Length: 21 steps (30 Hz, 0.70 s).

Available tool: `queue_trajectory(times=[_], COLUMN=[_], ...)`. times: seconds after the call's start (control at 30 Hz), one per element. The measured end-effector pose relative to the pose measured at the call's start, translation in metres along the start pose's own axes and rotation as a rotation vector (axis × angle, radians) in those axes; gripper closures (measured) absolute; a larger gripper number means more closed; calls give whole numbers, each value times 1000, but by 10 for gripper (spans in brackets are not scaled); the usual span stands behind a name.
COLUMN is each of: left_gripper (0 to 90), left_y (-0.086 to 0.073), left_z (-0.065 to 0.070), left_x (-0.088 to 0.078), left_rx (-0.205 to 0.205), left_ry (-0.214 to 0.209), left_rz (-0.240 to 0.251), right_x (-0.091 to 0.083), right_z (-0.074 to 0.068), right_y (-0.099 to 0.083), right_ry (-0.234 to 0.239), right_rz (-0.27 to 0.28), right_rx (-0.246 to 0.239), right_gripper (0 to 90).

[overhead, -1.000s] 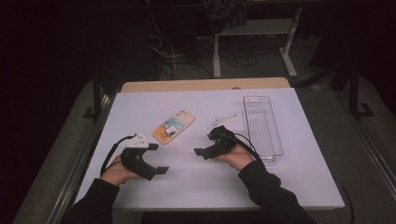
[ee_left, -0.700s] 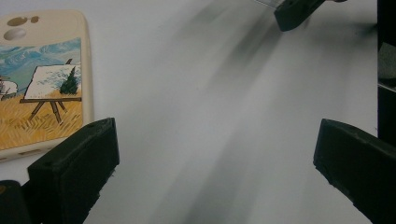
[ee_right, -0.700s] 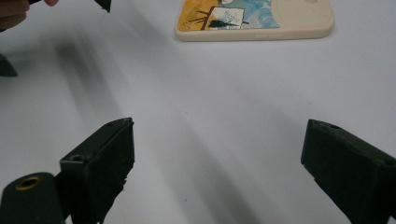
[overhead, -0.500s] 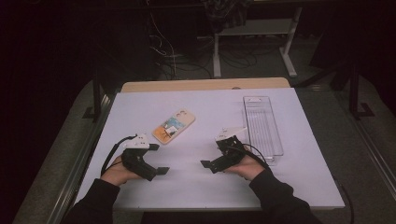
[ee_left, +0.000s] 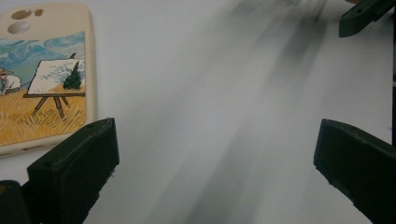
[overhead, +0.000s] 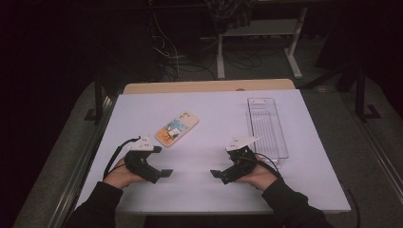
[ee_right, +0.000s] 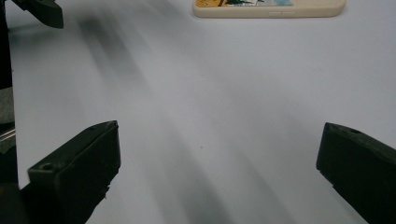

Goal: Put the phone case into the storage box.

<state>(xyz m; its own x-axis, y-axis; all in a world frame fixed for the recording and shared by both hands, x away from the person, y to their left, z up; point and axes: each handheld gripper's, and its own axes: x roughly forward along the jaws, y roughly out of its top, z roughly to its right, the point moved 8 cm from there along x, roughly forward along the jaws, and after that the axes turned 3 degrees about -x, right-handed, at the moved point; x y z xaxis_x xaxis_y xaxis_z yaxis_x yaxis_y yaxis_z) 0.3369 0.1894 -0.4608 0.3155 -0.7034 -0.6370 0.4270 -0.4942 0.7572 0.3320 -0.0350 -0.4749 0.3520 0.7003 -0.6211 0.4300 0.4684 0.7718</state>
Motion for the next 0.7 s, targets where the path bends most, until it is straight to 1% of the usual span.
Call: queue_trajectory(times=[0.03, 0.17, 0.2, 0.23, 0.33, 0.37, 0.4, 0.47, 0.5, 0.53, 0.57, 0.6, 0.63, 0.67, 0.7], left_gripper=[0, 0, 0, 0, 0, 0, 0, 0, 0, 0, 0, 0, 0, 0, 0], left_y=[1, 7, 10, 12, 15, 18, 18, 21, 23, 25, 26, 27, 29, 30, 32], left_z=[-1, -2, -2, -4, -5, -7, -7, -8, -10, -10, -12, -12, -14, -15, -18], left_x=[0, -1, -1, -1, -1, -2, -2, -2, -3, -3, -3, -3, -2, -2, -3], left_rx=[6, 0, -18, -10, -10, -4, -4, -8, 0, -4, -2, -16, -8, -7, 5], left_ry=[3, 13, 10, 10, 8, 11, 11, 14, 17, 17, 21, 20, 23, 26, 32], left_rz=[2, 0, 12, 11, 19, 16, 16, 18, 18, 19, 14, 15, 16, 12, 11], right_x=[0, 2, 3, 3, 3, 3, 3, 3, 3, 3, 3, 2, 2, 2, 2], right_z=[0, 1, 1, 1, 2, 3, 2, 3, 2, 3, 3, 3, 3, 2, 2], right_y=[0, 0, -1, -1, -1, -1, -1, -1, -1, -1, -1, -1, -1, 0, 0], right_ry=[0, 3, 2, 0, 3, 5, 5, 5, 8, 5, 9, 18, 23, 41, 41], right_rz=[0, -5, -7, -10, -12, -7, -9, -6, -8, -7, -7, -14, -11, -5, -5], right_rx=[0, 1, 1, -5, 1, -5, 4, -4, 4, -5, -10, -2, -6, 5, 5], right_gripper=[0, 0, 0, 0, 0, 0, 0, 0, 0, 0, 1, 20, 24, 23, 23])
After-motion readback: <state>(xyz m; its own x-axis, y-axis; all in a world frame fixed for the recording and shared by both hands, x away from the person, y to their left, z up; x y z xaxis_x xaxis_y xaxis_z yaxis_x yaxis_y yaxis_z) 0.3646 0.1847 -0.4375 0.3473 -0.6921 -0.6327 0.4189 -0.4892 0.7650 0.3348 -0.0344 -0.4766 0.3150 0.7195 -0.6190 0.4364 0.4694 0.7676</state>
